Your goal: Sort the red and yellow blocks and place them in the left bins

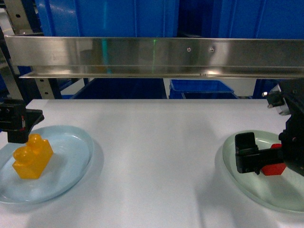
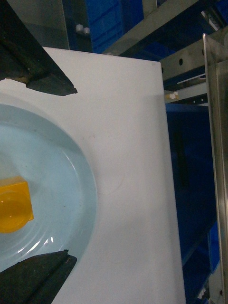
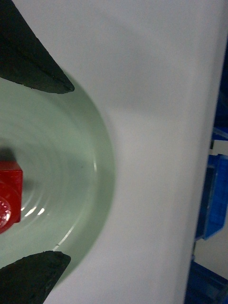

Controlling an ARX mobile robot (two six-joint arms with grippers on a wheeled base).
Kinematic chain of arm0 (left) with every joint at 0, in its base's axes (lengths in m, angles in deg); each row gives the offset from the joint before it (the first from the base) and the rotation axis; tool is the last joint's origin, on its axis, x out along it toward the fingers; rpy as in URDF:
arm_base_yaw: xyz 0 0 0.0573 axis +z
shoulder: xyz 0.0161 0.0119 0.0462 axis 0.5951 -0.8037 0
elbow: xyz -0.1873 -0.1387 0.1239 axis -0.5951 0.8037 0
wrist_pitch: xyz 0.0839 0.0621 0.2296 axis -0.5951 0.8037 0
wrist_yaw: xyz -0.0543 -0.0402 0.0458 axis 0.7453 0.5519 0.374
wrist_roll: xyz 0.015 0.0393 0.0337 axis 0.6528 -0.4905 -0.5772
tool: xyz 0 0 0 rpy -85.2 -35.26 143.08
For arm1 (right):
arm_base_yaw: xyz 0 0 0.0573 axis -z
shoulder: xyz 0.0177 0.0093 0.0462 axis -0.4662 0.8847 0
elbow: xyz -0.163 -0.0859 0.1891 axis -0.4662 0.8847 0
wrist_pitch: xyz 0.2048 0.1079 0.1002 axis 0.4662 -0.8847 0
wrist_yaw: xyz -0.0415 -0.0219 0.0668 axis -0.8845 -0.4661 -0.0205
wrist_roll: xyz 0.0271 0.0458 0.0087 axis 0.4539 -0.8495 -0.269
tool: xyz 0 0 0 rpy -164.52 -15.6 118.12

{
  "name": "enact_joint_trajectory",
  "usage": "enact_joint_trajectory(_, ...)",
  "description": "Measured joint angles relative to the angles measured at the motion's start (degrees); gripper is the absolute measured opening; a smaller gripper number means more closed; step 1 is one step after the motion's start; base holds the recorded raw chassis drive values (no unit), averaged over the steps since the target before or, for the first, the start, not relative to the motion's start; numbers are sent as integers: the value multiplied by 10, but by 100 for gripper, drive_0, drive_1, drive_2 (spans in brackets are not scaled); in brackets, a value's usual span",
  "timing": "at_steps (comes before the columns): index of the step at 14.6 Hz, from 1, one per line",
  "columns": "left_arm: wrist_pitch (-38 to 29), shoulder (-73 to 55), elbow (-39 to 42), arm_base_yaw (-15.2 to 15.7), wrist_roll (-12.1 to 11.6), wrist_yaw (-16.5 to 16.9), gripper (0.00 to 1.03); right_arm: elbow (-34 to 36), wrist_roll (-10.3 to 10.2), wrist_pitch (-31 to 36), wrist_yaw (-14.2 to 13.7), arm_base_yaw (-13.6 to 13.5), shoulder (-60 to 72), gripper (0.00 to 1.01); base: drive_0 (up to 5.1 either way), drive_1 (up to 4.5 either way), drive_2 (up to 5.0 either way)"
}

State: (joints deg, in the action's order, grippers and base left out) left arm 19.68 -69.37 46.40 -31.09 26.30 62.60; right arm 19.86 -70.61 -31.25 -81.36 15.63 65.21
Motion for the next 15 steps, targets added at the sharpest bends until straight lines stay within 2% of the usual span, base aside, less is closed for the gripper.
enact_joint_trajectory(3,0,0,0,0,0,0,98,-2,-12,7,-2,6,50,98,0,0,0)
enact_joint_trajectory(7,0,0,0,0,1,0,98,-21,-52,22,-7,10,87,98,0,0,0)
enact_joint_trajectory(9,0,0,0,0,2,0,98,-22,-63,21,-16,10,93,73,0,0,0)
enact_joint_trajectory(13,0,0,0,0,4,0,98,-6,-62,17,-22,26,68,29,0,0,0)
enact_joint_trajectory(15,0,0,0,0,4,0,98,5,-53,31,-22,31,42,29,0,0,0)
